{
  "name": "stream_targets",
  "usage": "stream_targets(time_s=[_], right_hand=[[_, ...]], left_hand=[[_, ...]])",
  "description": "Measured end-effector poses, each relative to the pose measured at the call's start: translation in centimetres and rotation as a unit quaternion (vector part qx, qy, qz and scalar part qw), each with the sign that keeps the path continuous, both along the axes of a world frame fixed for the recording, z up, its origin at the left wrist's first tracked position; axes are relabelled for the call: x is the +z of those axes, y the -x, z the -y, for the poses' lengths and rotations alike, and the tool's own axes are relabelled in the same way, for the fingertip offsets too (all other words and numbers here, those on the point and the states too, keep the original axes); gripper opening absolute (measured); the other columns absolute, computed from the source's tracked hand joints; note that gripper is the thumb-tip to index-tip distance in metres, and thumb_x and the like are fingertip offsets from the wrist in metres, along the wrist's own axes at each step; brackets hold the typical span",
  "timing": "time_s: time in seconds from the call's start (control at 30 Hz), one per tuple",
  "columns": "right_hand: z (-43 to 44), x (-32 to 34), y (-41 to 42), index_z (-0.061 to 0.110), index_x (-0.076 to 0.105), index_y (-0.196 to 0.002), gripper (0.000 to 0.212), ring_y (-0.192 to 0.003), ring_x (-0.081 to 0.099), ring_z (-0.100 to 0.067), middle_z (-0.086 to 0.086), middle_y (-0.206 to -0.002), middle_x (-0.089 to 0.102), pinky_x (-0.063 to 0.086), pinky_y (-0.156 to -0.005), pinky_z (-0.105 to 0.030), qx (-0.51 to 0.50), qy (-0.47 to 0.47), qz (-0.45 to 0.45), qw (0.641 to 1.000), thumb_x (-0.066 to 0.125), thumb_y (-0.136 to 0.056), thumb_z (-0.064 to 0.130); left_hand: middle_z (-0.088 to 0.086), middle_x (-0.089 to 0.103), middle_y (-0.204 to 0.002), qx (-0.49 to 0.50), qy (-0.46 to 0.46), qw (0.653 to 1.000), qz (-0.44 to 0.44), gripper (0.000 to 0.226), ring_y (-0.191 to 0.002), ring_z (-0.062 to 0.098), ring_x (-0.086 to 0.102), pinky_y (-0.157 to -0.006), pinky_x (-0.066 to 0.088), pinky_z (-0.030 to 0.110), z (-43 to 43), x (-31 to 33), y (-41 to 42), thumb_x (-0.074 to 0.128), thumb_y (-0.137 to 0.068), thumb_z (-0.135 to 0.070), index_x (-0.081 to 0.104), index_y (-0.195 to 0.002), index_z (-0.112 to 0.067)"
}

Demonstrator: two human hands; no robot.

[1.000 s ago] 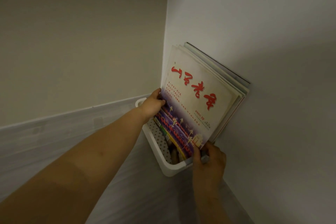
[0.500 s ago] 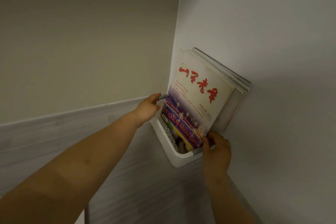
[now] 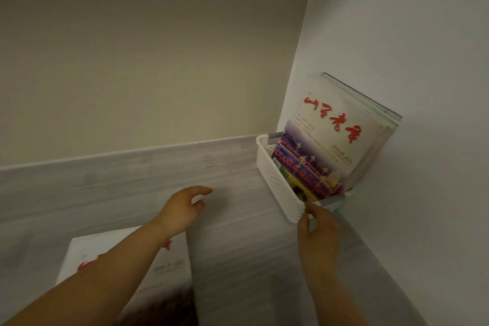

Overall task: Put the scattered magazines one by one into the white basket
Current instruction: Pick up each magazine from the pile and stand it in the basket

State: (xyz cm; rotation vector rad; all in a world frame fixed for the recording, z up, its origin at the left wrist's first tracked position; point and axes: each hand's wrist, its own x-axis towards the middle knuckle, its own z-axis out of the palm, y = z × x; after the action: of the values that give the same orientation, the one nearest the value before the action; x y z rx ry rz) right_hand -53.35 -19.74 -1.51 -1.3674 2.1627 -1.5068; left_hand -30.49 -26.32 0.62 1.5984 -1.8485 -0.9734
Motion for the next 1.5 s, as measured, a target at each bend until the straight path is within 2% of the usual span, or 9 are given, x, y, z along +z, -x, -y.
stream_targets(time_s=[0.07,0.2,0.37,0.5,0.7,0.97,1.13,1.3,1.5], right_hand=[[-1.5,-0.8,-3.5,0.002,0.065,-0.098,0.020,-0.097,0.057,-0.033,-0.020,-0.099,0.065,0.035,-0.082,-0.024,0.049,-0.020,-0.024,0.998,0.058,-0.079,-0.003],[-4.6,-2.2,-10.5,0.001,0.068,-0.090,0.033,-0.089,0.066,-0.036,-0.021,-0.091,0.070,0.038,-0.080,-0.025,0.171,-0.066,-0.141,0.973,0.077,-0.058,-0.007],[-9.3,-5.3,-18.0,0.019,0.072,-0.090,0.069,-0.105,0.054,-0.026,-0.003,-0.097,0.074,0.020,-0.102,-0.019,0.264,-0.149,-0.332,0.893,0.083,-0.033,0.055],[-10.6,-6.0,-19.6,0.024,0.072,-0.090,0.067,-0.099,0.065,-0.021,-0.003,-0.102,0.073,0.039,-0.092,-0.028,0.257,-0.206,-0.390,0.860,0.076,-0.037,0.064],[-10.7,-7.2,-19.1,0.031,0.008,-0.142,0.062,-0.141,-0.012,-0.017,-0.001,-0.155,-0.006,-0.005,-0.115,-0.033,0.302,-0.284,-0.310,0.856,0.030,-0.089,0.053],[-10.8,-7.4,-19.3,0.028,0.011,-0.141,0.060,-0.142,-0.010,-0.017,-0.002,-0.155,-0.004,-0.010,-0.112,-0.029,0.291,-0.282,-0.317,0.858,0.031,-0.090,0.051],[-10.9,-7.4,-19.3,0.028,0.012,-0.141,0.059,-0.142,-0.007,-0.016,-0.001,-0.155,0.001,-0.007,-0.112,-0.028,0.270,-0.284,-0.297,0.871,0.031,-0.090,0.050],[-11.1,-7.2,-19.1,0.026,0.019,-0.140,0.059,-0.142,0.000,-0.015,0.001,-0.155,0.006,0.003,-0.115,-0.029,0.266,-0.272,-0.254,0.889,0.039,-0.089,0.047],[-10.9,-5.3,-18.3,0.014,0.019,-0.140,0.069,-0.138,0.021,-0.022,-0.009,-0.150,0.021,0.020,-0.113,-0.033,0.157,-0.210,0.008,0.965,0.060,-0.084,0.021]], left_hand=[[0.007,0.047,-0.138,0.043,-0.023,0.999,0.013,0.032,-0.085,0.007,0.062,-0.073,0.047,0.008,-2.5,-0.9,-3.9,0.046,-0.091,-0.011,0.054,-0.122,-0.016],[0.015,0.051,-0.133,0.166,-0.029,0.984,0.059,0.036,-0.119,0.030,0.050,-0.099,0.037,0.031,-7.4,-2.5,-11.2,0.053,-0.086,-0.007,0.053,-0.121,-0.007],[0.020,0.044,-0.138,0.188,-0.070,0.974,0.102,0.055,-0.126,0.035,0.041,-0.106,0.033,0.039,-12.8,-5.2,-17.8,0.061,-0.079,-0.004,0.041,-0.131,-0.003],[0.013,0.048,-0.136,0.130,-0.049,0.979,0.148,0.061,-0.125,0.027,0.044,-0.101,0.036,0.030,-14.9,-6.5,-18.7,0.057,-0.080,-0.028,0.037,-0.135,-0.010],[0.011,0.043,-0.141,0.156,-0.114,0.981,-0.027,0.061,-0.127,0.029,0.042,-0.101,0.037,0.035,-14.8,-6.0,-18.7,0.061,-0.082,-0.014,0.032,-0.136,-0.012],[0.009,0.042,-0.139,0.181,-0.139,0.956,0.183,0.049,-0.128,0.030,0.034,-0.106,0.027,0.037,-14.7,-5.5,-17.3,0.049,-0.084,-0.035,0.043,-0.129,-0.018],[0.018,0.053,-0.129,0.280,-0.174,0.943,0.045,0.035,-0.120,0.035,0.041,-0.101,0.032,0.037,-13.2,-3.6,-17.1,0.049,-0.086,-0.024,0.059,-0.117,-0.011],[0.014,0.048,-0.137,0.087,-0.159,0.981,-0.075,0.040,-0.123,0.030,0.047,-0.098,0.040,0.035,-12.6,-1.8,-15.4,0.043,-0.091,-0.009,0.043,-0.130,-0.008],[0.013,0.058,-0.127,0.062,-0.117,0.978,-0.160,0.034,-0.109,0.028,0.058,-0.094,0.044,0.037,-11.8,0.0,-13.9,0.045,-0.091,-0.007,0.051,-0.124,-0.011]])
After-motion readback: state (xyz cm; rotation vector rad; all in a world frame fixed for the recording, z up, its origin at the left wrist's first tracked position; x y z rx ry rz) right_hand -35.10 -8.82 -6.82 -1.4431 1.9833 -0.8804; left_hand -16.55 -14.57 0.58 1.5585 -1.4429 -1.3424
